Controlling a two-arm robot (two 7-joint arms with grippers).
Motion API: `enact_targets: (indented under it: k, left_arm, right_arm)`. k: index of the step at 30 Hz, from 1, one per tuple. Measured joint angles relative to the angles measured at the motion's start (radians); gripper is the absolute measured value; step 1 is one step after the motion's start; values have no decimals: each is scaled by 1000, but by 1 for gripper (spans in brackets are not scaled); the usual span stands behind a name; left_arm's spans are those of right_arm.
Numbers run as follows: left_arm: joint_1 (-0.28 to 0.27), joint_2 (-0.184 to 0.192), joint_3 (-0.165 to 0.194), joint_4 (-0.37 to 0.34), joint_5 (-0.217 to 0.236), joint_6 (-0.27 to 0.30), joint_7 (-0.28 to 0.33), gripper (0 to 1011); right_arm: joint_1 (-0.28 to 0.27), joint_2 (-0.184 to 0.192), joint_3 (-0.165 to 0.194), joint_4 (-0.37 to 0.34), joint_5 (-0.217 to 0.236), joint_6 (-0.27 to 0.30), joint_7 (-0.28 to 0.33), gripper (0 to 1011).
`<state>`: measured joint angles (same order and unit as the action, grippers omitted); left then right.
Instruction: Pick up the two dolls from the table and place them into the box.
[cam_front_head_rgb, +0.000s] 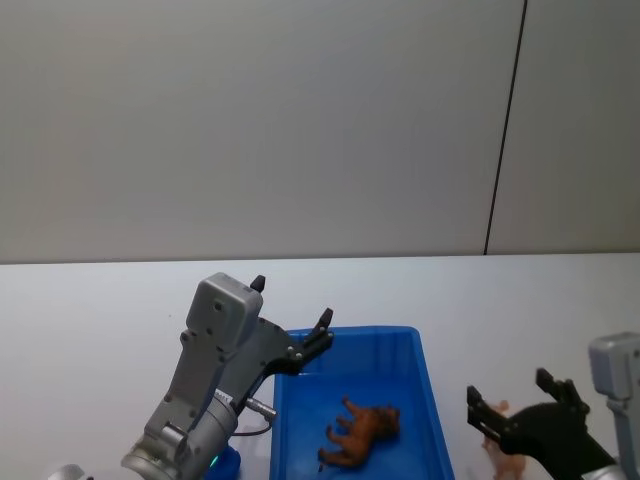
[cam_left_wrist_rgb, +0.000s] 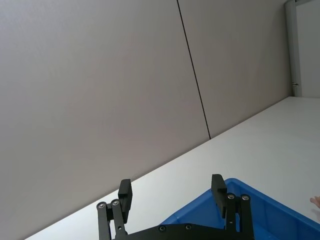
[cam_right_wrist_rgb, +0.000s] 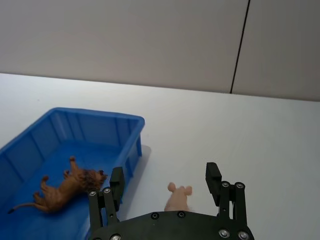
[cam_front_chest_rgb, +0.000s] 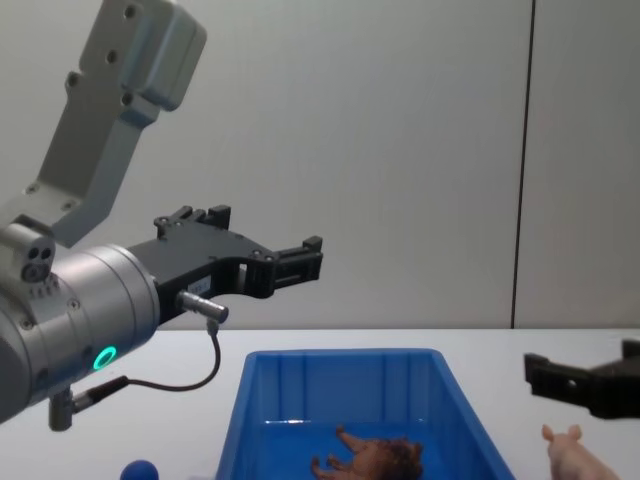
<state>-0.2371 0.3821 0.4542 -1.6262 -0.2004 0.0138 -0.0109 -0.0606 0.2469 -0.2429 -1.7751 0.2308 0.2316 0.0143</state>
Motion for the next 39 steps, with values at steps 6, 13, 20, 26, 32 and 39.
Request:
enact_targets:
  k: [6, 13, 20, 26, 32, 39]
  left_arm:
    - [0, 0, 0, 0, 0, 0, 0, 1001]
    - [0, 0, 0, 0, 0, 0, 0, 1001]
    - [0, 0, 0, 0, 0, 0, 0, 1001]
    - [0, 0, 0, 0, 0, 0, 0, 1001]
    - [0, 0, 0, 0, 0, 0, 0, 1001]
    - [0, 0, 0, 0, 0, 0, 0, 1001]
  right_arm:
    - [-24, 8, 4, -4, 5, 10, -24, 1001]
    - [-37, 8, 5, 12, 8, 17, -35, 1001]
    - [-39, 2, 4, 46, 9, 20, -34, 1001]
    - [-30, -8, 2, 83, 9, 20, -23, 1001]
    - [-16, -20, -1, 122, 8, 21, -11, 914]
    - [-3, -34, -5, 156, 5, 21, -5, 706]
